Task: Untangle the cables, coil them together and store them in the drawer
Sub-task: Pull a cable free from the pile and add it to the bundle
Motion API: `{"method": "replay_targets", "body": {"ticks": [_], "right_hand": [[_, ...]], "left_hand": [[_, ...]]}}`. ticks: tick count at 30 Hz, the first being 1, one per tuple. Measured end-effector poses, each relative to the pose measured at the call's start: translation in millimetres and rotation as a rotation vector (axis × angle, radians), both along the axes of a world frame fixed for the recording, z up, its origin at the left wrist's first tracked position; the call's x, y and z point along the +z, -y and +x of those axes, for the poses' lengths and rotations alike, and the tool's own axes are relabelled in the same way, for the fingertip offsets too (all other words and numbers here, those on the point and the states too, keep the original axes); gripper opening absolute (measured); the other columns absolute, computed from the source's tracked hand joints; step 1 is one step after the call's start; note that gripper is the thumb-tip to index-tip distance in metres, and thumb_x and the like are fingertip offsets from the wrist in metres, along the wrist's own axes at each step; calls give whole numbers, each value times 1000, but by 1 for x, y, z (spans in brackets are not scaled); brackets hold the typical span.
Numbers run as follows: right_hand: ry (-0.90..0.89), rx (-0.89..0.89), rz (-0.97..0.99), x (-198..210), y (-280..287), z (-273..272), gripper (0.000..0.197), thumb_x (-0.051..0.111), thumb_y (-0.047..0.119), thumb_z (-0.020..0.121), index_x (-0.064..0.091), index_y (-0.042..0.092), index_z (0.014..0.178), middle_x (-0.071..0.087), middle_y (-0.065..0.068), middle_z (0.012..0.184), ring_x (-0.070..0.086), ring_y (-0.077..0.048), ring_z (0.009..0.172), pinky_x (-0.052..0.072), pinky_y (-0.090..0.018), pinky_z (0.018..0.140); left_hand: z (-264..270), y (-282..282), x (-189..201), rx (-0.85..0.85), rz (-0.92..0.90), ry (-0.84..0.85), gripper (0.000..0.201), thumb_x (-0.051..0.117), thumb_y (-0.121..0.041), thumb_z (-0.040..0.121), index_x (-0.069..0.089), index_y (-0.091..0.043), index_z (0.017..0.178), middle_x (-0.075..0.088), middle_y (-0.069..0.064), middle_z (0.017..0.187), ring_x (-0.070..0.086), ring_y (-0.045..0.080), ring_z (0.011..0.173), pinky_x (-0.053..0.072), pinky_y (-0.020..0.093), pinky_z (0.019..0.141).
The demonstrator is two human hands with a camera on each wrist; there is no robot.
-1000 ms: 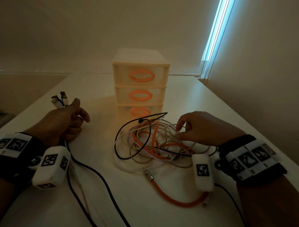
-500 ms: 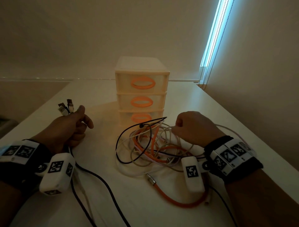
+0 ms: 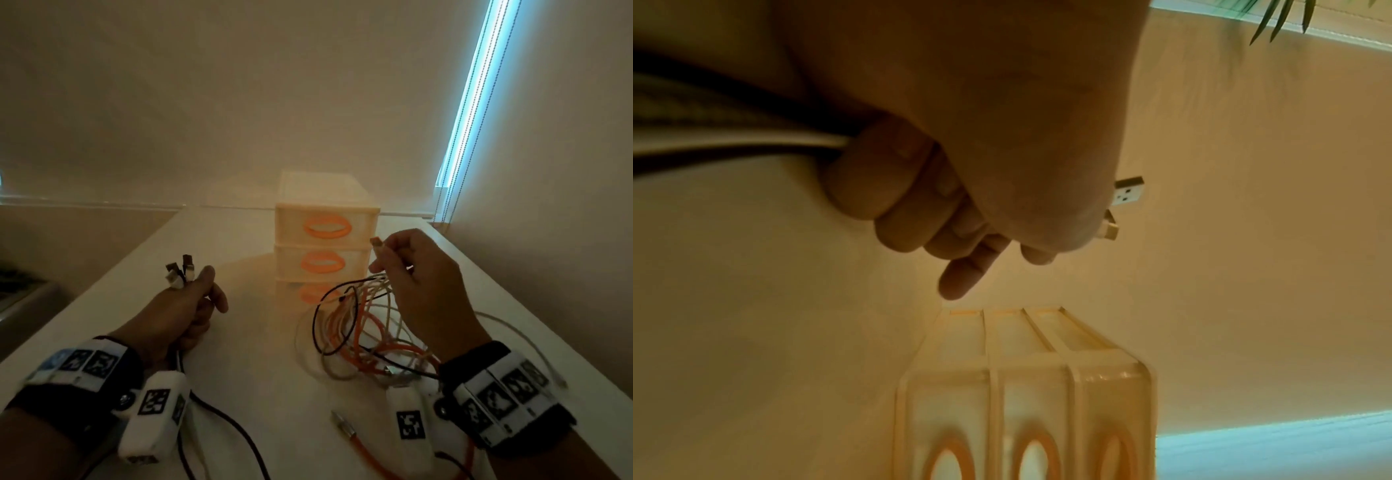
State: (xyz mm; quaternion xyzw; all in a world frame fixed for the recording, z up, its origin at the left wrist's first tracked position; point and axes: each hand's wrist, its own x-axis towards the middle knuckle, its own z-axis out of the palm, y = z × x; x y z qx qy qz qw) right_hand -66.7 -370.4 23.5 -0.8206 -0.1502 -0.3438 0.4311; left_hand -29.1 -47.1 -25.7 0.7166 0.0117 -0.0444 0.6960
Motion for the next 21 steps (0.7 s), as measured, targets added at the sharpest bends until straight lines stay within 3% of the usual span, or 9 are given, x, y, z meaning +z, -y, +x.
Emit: {"method": "replay_targets", "body": {"ticks": [3,6,11,13,14,18,21], "right_hand": [[-53,115,133,5,-28,-4,6,70,23,93,64,21,93,75,7,81,72,-3,80,56,-21,71],[-52,136,127,-1,-58,-6,9,71,19,93,63,18,98,74,10,88,70,1,81,52,-12,65],[-28,130,-32,-14,-90,-8,29,71,24,94,57,24,119,70,13,94,66,2,80,50,-10,69],[-21,146,-7,-15,-97,-10,33,70,27,93,56,24,123,73,12,92,68,1,79,51,-11,68],[-32,175,17,-17,-101,-11,35,69,27,94,54,25,125,74,12,88,68,2,78,51,-11,67],[-79,229,30,-27,-102,-9,34,70,25,93,54,27,123,70,26,88,67,5,82,50,-11,70],[-209,221,-97,-38,-88,-1,19,68,22,93,58,29,108,66,12,82,62,-3,76,45,-15,65]], "left_hand": [[-17,18,17,-79,-61,145,60,39,-56,97,61,0,91,18,2,60,12,14,49,13,24,46],[-38,45,31,-144,-101,282,54,38,-49,102,62,-1,105,16,3,64,12,15,51,13,26,47],[-52,69,26,-199,-36,311,49,47,-58,98,65,-18,118,22,1,63,18,14,51,13,34,50],[-52,71,25,-204,-61,283,37,48,-50,99,66,-34,126,26,-3,61,20,13,51,15,32,50],[-52,71,25,-197,-88,272,34,48,-46,101,67,-35,126,27,-4,60,21,13,52,16,31,50],[-47,71,23,-176,-211,226,30,47,-35,105,72,-18,101,23,0,61,15,15,52,16,28,46],[-40,65,26,-122,-393,188,31,45,-33,105,61,-8,97,17,-1,62,11,12,50,14,24,42]]}}
